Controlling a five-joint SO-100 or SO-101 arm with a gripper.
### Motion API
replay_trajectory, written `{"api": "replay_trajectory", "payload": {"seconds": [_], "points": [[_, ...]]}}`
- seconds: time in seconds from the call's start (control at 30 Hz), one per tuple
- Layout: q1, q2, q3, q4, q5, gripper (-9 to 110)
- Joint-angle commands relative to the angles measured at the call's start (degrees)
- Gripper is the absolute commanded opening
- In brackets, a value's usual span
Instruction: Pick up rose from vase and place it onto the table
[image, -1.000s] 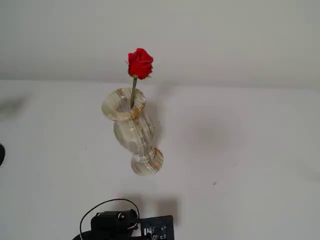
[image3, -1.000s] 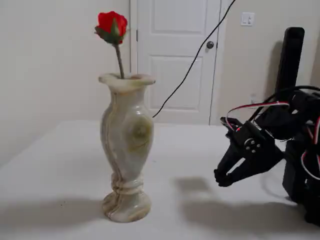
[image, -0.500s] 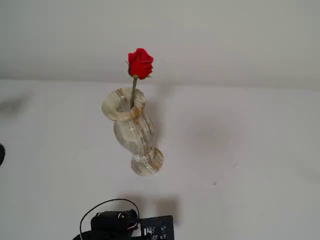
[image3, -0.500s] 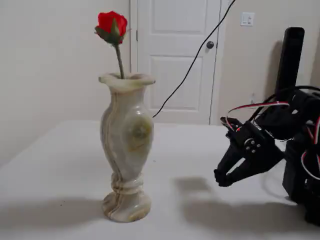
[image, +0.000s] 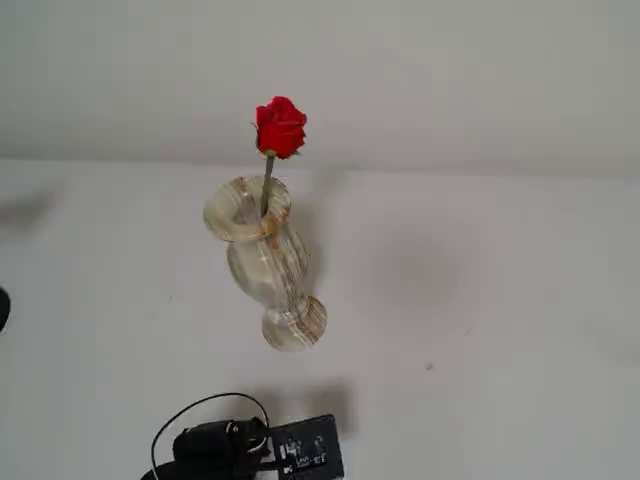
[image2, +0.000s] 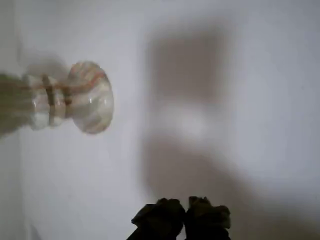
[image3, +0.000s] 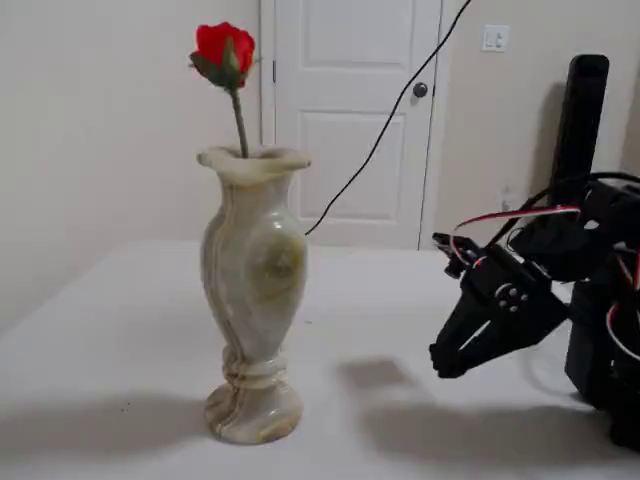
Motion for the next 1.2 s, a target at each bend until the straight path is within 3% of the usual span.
{"api": "replay_trajectory", "payload": {"seconds": [0.0, 0.13, 0.2, 0.3, 0.53, 0.73, 0.9, 1.17], "points": [[-5.1, 0.62, 0.44, 2.64, -27.33, 3], [-4.22, 0.62, -4.92, 5.62, -38.41, 5], [-2.2, 0.62, -12.48, 5.62, -40.78, 16], [-1.41, -0.18, -24.43, 4.13, -47.46, 22], [6.33, -22.5, -46.32, -11.69, -56.87, 31], [10.99, -46.85, -65.57, -22.76, -60.03, 31], [13.71, -62.84, -79.72, -24.96, -60.03, 31], [13.27, -71.89, -83.41, -29.09, -59.41, 30]]}}
